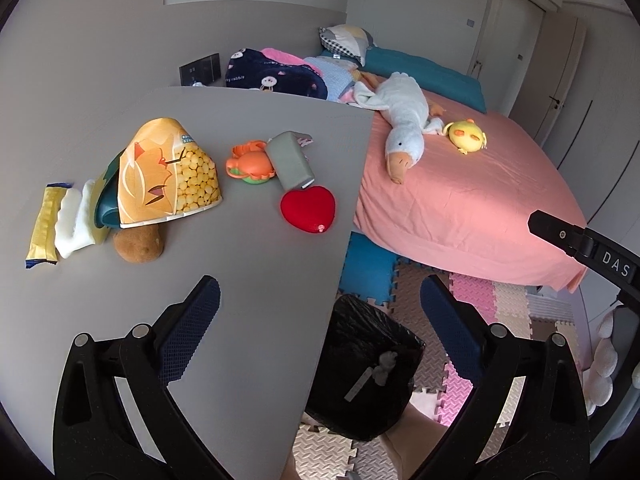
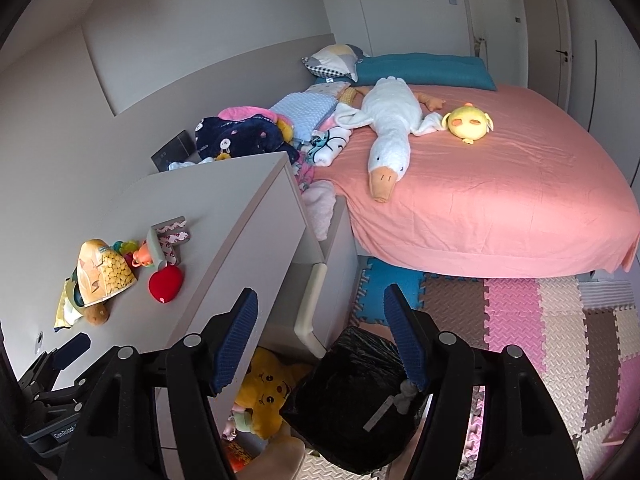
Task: Collect trash
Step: 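Move both open tools back over the desk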
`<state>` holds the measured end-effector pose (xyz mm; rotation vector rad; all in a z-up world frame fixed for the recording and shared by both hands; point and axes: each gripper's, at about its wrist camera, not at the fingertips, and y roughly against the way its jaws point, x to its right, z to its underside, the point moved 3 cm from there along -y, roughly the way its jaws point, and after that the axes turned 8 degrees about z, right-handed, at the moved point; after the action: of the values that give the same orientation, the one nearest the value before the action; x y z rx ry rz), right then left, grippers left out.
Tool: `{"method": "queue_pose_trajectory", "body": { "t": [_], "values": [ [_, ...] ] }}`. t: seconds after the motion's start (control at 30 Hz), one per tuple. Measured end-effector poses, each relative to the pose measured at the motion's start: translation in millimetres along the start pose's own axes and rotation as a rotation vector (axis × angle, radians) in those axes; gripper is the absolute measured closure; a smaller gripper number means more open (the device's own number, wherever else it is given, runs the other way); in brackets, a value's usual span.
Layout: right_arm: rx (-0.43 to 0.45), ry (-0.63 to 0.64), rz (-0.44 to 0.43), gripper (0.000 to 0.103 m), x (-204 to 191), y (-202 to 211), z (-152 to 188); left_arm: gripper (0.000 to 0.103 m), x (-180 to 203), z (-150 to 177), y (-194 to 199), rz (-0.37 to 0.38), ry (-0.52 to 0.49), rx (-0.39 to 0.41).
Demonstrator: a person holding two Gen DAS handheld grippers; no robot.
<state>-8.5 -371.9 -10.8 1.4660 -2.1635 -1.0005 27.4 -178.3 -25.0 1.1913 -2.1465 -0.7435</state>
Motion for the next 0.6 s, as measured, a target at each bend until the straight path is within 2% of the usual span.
{"method": "queue_pose_trajectory", "body": {
  "t": [0.6],
  "values": [
    [-0.054,0.124,-0.102,0.037,-92.6,-28.6,3.9,0.006,-76.3,-8.0,21.4,-0.099,0.073,0.032]
  ]
}}
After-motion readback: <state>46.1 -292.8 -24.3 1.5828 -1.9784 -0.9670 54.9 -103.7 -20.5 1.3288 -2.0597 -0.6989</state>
